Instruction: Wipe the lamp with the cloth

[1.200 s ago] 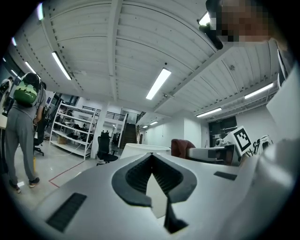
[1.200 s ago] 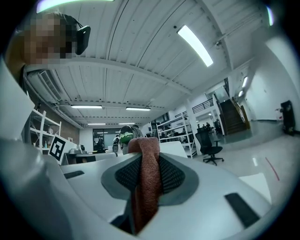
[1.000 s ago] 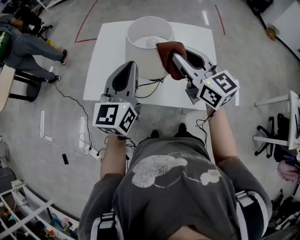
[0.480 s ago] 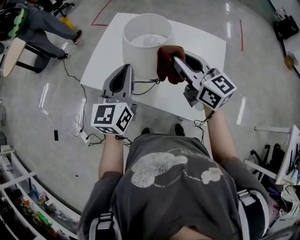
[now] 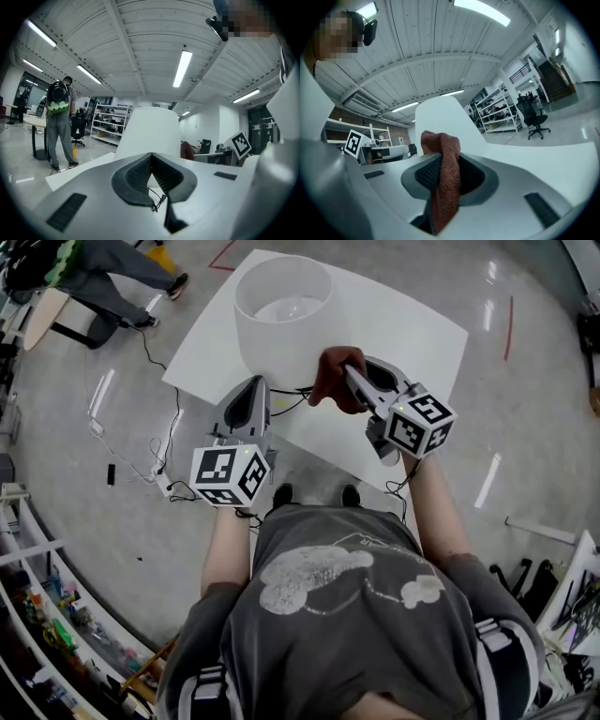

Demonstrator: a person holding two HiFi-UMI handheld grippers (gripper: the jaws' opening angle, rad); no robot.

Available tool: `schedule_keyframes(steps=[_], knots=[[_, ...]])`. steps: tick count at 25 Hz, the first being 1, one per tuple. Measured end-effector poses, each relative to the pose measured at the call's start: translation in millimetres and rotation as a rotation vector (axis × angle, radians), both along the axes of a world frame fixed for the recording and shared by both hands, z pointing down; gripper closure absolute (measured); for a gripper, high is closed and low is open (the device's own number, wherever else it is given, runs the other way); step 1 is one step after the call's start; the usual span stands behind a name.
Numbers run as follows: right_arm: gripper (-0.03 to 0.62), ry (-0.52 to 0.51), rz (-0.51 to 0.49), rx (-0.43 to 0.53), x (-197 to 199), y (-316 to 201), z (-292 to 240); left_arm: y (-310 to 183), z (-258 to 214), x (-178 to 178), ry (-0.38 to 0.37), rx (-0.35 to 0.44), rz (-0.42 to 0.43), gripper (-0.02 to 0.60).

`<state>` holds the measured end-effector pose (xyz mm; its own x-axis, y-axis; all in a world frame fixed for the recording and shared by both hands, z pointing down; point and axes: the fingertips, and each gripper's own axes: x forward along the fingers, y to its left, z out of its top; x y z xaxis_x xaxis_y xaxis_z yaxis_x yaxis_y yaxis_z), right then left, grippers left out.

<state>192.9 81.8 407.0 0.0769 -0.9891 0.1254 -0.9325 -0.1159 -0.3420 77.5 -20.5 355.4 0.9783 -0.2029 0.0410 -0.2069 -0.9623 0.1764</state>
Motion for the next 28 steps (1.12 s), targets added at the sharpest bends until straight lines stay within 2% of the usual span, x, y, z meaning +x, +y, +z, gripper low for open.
schedule_keyframes(steps=[8, 15, 18, 25, 28], knots=[[0.508, -0.032, -0.057, -0.101, 12, 17, 43, 19, 20, -2, -0.026, -0.035, -0.101, 0.574], [0.508, -0.01, -0.108, -0.116, 8, 36, 43, 40, 20, -1, -0.014, -0.043, -0.134, 0.574], [0.508, 0.029, -0.115, -0.082, 6, 39, 22, 47, 5, 3, 0.018, -0.033, -0.12, 0.574], [0.508, 0.087, -0.101, 0.065, 9, 31, -59, 41, -54, 14, 0.103, 0.012, -0.066, 0.574], [0.508, 0.115, -0.101, 0.09, 14, 20, -84, 36, -72, 20, 0.132, 0.01, -0.045, 0.574]])
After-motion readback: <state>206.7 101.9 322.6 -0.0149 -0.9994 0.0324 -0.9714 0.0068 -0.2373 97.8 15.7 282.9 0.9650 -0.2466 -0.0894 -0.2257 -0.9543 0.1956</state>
